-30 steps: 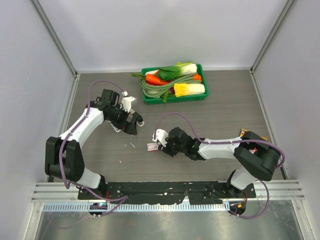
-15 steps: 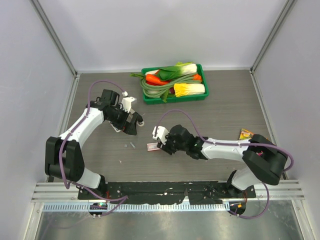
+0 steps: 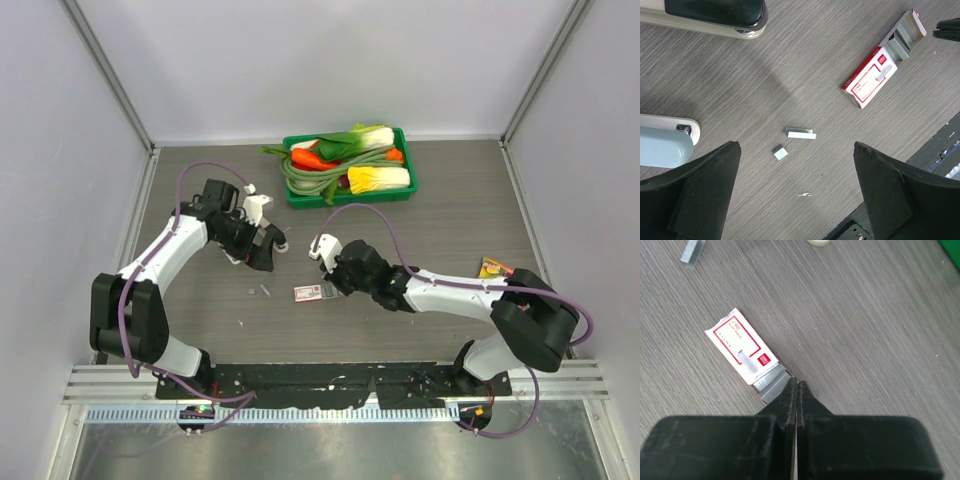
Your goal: Unload the staples from the stapler
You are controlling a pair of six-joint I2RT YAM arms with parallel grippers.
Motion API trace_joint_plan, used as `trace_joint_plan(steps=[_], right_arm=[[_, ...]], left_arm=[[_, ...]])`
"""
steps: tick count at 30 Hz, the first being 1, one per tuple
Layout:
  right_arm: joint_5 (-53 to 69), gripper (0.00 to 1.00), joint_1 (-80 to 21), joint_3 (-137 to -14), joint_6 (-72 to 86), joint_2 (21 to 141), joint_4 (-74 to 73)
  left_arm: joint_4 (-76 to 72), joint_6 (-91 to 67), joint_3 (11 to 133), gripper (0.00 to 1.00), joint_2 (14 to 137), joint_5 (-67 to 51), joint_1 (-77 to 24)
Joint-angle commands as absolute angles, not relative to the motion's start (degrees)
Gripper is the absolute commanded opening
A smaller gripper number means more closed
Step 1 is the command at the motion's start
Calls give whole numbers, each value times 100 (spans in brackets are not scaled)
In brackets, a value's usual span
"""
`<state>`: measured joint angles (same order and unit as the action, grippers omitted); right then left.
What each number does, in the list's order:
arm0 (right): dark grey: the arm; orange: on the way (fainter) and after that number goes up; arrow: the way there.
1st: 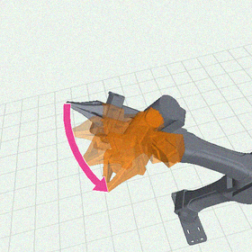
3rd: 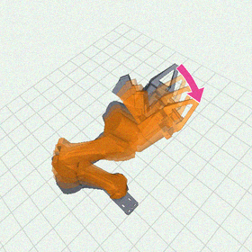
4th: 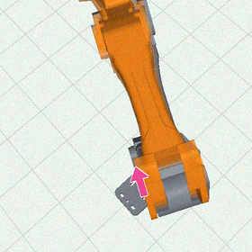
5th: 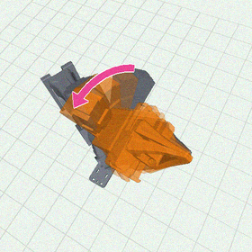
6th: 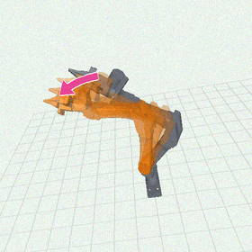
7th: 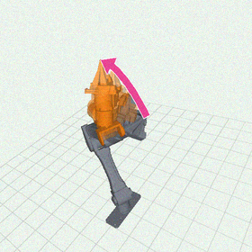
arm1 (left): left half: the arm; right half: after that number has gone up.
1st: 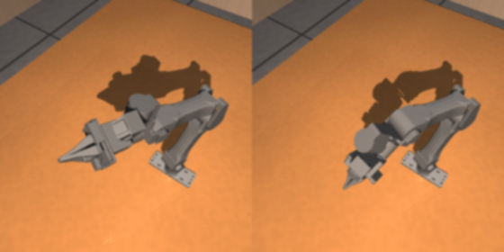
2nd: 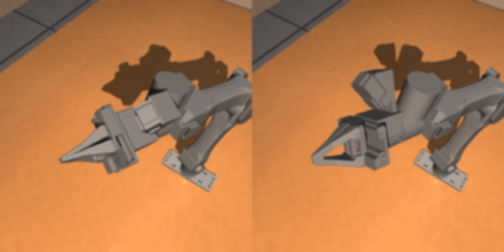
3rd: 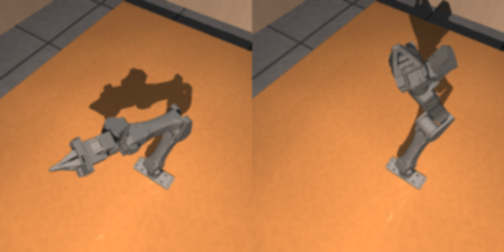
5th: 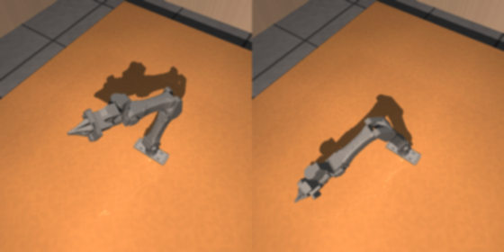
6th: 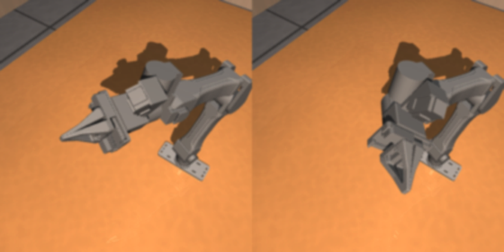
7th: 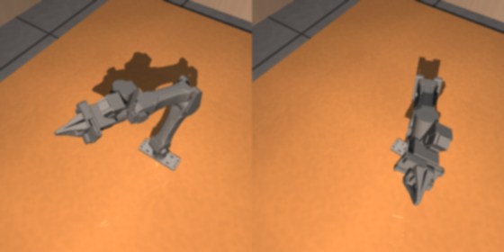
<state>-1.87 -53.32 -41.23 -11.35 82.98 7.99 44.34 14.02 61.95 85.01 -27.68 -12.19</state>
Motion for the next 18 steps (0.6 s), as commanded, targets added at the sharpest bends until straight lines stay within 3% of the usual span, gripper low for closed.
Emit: trace_joint_plan(steps=[1, 18], right_arm=[[-308, 1, -5317, -4377, -818, 8428, 615], [255, 1, -5317, -4333, -598, 8912, 668]], left_arm=[[4465, 1494, 6249, 100, 8385, -2883, -1178], [4456, 1485, 6267, 100, 8455, -2883, -1169]])
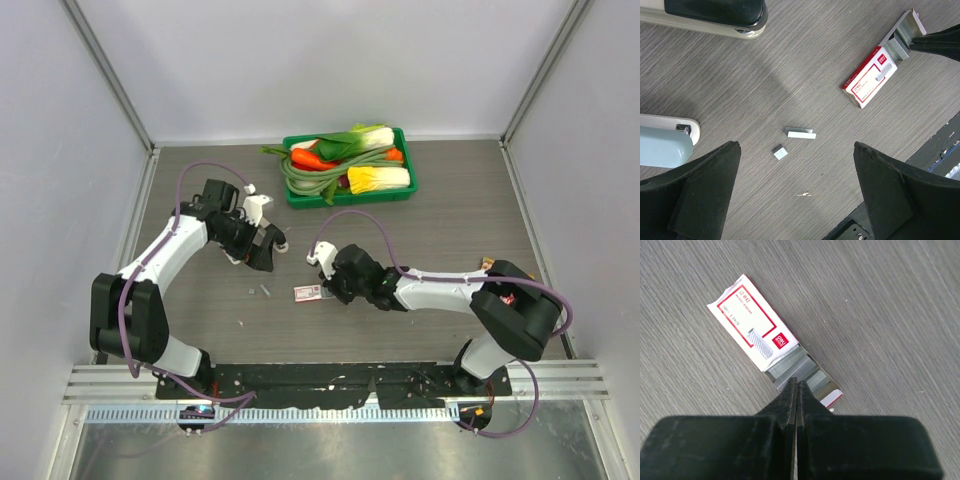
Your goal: Unload the staples from the stapler
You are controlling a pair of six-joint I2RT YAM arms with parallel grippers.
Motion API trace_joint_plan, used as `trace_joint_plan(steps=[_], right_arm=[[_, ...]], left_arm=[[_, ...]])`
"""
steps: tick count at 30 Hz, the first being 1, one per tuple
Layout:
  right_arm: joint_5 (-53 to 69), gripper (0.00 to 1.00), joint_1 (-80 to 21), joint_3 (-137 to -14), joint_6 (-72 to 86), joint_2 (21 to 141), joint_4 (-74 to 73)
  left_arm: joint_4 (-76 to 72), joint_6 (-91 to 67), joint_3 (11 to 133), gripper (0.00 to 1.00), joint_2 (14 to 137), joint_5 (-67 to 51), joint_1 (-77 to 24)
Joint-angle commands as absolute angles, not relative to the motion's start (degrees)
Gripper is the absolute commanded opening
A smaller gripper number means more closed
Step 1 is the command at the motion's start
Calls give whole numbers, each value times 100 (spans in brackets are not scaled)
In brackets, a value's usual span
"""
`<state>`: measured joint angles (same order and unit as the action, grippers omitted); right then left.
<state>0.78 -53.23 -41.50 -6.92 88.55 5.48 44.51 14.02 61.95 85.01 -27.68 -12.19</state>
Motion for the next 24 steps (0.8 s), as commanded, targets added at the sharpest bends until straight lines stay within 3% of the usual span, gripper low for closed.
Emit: trace_joint_plan(steps=[1, 24], right_arm=[[290, 1, -5326, -4333, -598, 8938, 685], [186, 1, -5309, -4447, -606, 8816, 624]], left_arm=[[4456, 1485, 6267, 100, 8446, -2874, -1178], [4447, 1564, 6188, 100, 8473, -2830, -1178]])
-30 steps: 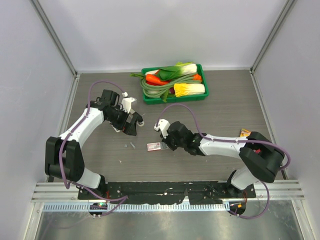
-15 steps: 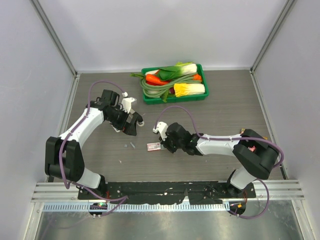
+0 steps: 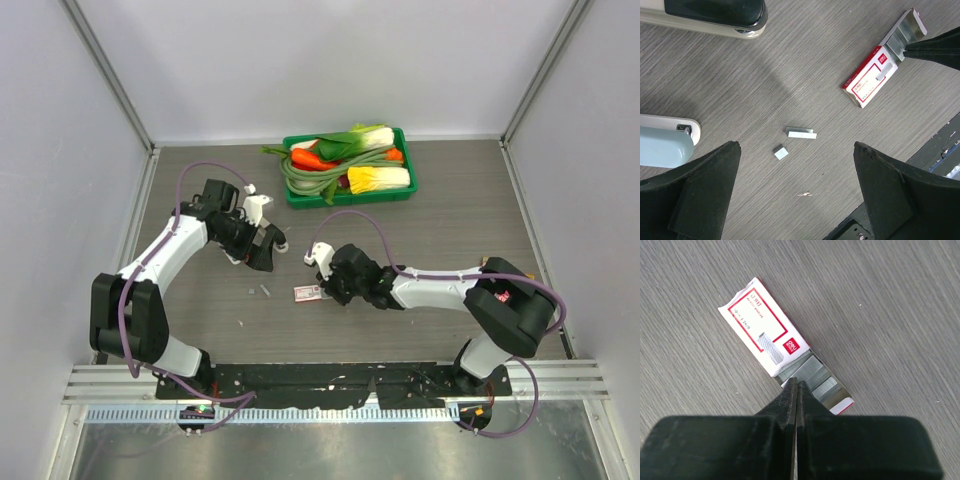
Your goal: Unload the staples from the stapler
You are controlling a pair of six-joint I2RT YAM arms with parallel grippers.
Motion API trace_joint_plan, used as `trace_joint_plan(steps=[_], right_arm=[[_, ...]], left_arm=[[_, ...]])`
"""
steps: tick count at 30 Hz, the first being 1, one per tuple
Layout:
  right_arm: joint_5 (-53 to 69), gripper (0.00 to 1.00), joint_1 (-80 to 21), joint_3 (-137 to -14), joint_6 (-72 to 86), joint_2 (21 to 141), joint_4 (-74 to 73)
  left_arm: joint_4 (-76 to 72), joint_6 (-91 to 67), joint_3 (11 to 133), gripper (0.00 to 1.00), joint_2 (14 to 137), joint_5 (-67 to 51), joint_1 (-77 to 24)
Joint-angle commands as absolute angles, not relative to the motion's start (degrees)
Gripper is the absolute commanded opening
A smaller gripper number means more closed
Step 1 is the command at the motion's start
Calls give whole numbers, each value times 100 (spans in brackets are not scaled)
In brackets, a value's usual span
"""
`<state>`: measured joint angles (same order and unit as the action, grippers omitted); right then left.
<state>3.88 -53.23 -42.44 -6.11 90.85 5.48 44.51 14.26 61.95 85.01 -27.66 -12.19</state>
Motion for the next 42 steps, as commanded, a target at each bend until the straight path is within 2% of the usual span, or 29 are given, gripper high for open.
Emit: trace_joint_plan(steps=[1, 6, 10, 16, 21, 26, 38, 42], right_arm=[[150, 1, -5309, -4430, -598, 8781, 607], [123, 3, -5309, -4342, -352, 8640, 869], [316, 25, -5343, -4411, -176, 8613, 1185], [308, 44, -5747, -5095, -271, 9210, 1398], [53, 47, -6371, -5694, -510, 9974, 1477], [26, 47, -6530, -6450, -449, 10801, 1363], [-1063, 48, -6688, -6987, -729, 11469, 1327], [-1002, 48, -6697, -7092, -694, 11592, 1257]], left_arm=[[4456, 1573, 6179, 100, 8464, -2821, -1178], [4482, 1626, 6170, 100, 8394, -2734, -1178], [4518, 1749, 6135, 100, 8253, -2654, -1125], [4684, 1653, 6310, 100, 8253, -2820, -757], [5035, 1775, 6547, 100, 8288, -3383, 191], [5370, 2030, 6522, 100, 8008, -3595, 650], [5581, 2311, 6346, 100, 7576, -3718, 835], [5599, 2355, 6337, 100, 7567, -3735, 870]])
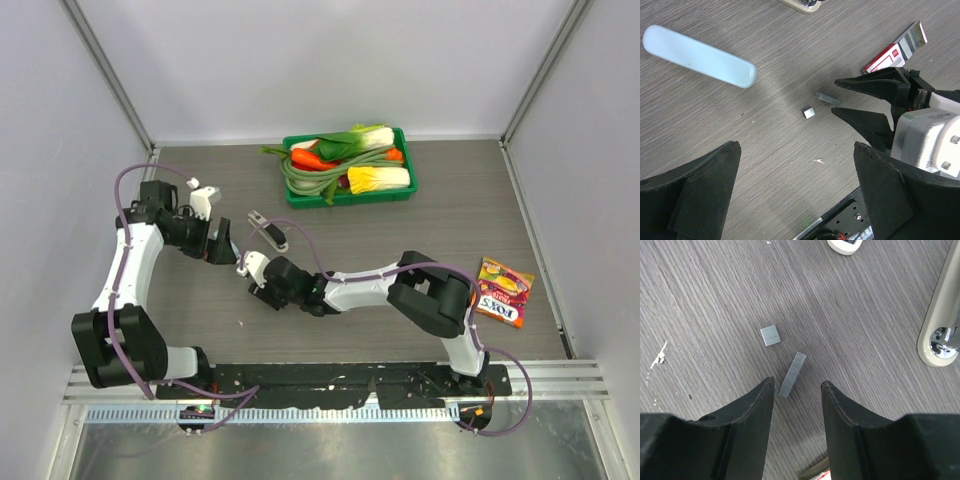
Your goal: Unload the staples from the stapler
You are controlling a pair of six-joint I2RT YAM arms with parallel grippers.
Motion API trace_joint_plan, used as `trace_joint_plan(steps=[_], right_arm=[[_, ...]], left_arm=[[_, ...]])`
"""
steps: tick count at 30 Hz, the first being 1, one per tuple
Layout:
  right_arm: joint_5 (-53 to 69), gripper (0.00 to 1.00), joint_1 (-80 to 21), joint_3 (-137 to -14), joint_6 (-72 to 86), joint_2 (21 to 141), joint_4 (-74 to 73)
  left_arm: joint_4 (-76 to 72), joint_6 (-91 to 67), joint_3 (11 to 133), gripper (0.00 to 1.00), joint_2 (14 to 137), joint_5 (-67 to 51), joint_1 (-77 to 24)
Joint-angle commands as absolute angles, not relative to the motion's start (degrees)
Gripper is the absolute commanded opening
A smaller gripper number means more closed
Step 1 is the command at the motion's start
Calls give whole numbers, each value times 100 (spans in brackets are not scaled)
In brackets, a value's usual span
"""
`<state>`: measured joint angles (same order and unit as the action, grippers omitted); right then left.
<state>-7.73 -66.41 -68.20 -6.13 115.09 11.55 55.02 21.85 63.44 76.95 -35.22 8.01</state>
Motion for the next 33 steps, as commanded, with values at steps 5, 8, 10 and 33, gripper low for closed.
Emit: trace_joint_plan(steps=[5, 8, 10, 33], right_arm=[[-976, 48, -6706, -7119, -554, 11663, 1239], [-967, 46, -6706, -7110, -449, 11681, 1248], [-967, 40, -6706, -7102, -387, 11689, 1292], [474, 6, -5766, -5987, 1247, 10118, 2021]], left_arm=[[5616, 2399, 6337, 100, 7550, -3753, 896], [5616, 2399, 6346, 100, 7550, -3753, 896], [5625, 2399, 6337, 100, 7559, -3753, 897], [4440, 2426, 6380, 100, 6627, -4324, 853]])
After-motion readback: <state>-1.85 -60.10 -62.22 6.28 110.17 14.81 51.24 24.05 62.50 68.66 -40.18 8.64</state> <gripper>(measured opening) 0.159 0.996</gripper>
